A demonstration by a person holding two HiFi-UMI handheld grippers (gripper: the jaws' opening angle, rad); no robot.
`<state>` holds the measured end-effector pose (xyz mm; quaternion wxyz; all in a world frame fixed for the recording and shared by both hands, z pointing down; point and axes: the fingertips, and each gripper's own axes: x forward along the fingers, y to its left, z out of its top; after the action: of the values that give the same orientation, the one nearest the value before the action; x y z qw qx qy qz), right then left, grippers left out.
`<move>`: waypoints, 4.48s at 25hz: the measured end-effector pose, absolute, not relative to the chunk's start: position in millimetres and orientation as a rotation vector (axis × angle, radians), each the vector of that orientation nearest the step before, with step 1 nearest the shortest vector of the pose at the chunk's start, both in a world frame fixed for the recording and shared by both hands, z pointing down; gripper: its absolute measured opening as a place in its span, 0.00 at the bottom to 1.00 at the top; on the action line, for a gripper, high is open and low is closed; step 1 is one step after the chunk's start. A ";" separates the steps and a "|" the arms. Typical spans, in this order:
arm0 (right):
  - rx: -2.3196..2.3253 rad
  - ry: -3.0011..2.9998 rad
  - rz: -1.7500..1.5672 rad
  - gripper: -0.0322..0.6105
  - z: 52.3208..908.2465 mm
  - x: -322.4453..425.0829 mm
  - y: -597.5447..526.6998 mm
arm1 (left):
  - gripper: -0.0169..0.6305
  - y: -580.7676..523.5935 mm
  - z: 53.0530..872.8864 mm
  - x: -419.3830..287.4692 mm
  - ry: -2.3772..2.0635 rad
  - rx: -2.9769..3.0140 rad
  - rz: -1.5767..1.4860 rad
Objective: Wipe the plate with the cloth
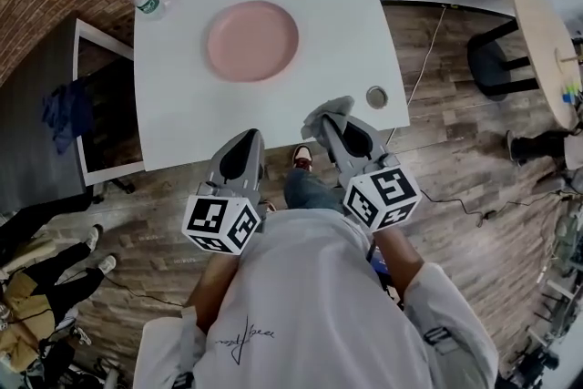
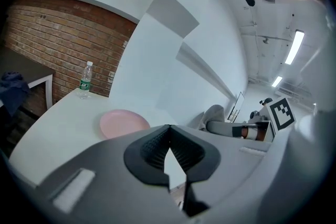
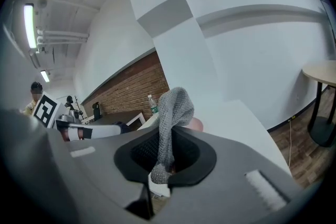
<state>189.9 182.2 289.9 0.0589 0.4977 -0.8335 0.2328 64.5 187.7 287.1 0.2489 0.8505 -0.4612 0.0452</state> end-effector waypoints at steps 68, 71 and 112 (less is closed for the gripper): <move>1.353 -2.076 0.700 0.11 425.4 114.3 -32.2 | 0.10 -35.6 410.5 -59.8 -1.211 2.120 0.365; 1.335 -2.063 0.718 0.11 432.5 113.7 -39.5 | 0.11 -42.3 422.0 -58.9 -1.209 2.096 0.387; 1.265 -1.810 0.663 0.10 507.0 123.0 -125.7 | 0.12 -78.7 498.8 -41.8 -1.081 1.968 0.461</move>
<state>123.0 -125.7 507.0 0.4059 0.5016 -0.7173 0.2630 -41.8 -78.7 498.8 0.4121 0.7823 -0.4296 0.1832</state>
